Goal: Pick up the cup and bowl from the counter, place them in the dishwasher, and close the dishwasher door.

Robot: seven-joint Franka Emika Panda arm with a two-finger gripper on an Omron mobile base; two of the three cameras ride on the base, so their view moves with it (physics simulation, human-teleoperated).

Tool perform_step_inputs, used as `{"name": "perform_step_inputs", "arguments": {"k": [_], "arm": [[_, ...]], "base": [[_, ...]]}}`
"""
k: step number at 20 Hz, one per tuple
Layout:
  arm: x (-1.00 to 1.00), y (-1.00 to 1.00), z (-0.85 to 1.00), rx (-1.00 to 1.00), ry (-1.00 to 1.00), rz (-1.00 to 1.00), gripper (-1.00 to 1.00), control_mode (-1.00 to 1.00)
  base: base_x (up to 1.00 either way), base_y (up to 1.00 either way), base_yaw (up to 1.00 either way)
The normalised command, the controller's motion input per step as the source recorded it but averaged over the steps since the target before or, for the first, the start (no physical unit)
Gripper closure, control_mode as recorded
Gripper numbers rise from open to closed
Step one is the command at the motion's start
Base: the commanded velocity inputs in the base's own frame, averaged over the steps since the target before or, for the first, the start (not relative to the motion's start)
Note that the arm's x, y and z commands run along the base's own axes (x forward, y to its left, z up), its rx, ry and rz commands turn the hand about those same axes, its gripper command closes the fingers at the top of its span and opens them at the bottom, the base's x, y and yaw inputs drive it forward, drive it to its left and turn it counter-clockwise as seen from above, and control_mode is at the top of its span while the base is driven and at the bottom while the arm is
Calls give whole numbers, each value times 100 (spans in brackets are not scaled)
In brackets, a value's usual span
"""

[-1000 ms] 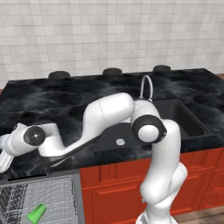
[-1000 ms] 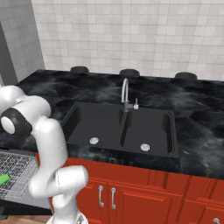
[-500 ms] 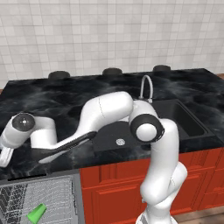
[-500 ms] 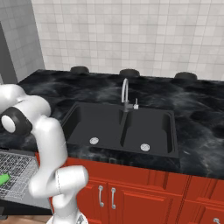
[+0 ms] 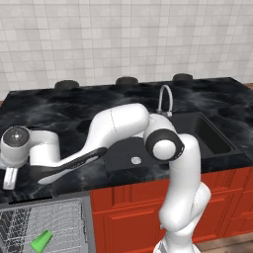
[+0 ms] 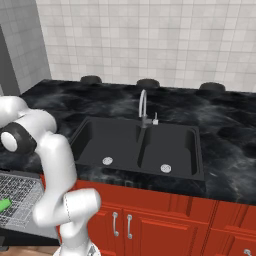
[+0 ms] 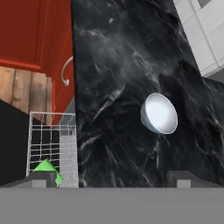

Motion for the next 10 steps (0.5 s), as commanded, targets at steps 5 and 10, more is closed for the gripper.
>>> {"name": "perform_step_inputs", "arguments": {"k": [5,10], "arm": [[9,-27,-11,-5,-5,0,-100,-100],[33,-13,-18,-2,-1,0,-100,-100]], "base": [[0,0,0],[0,0,0]]}}
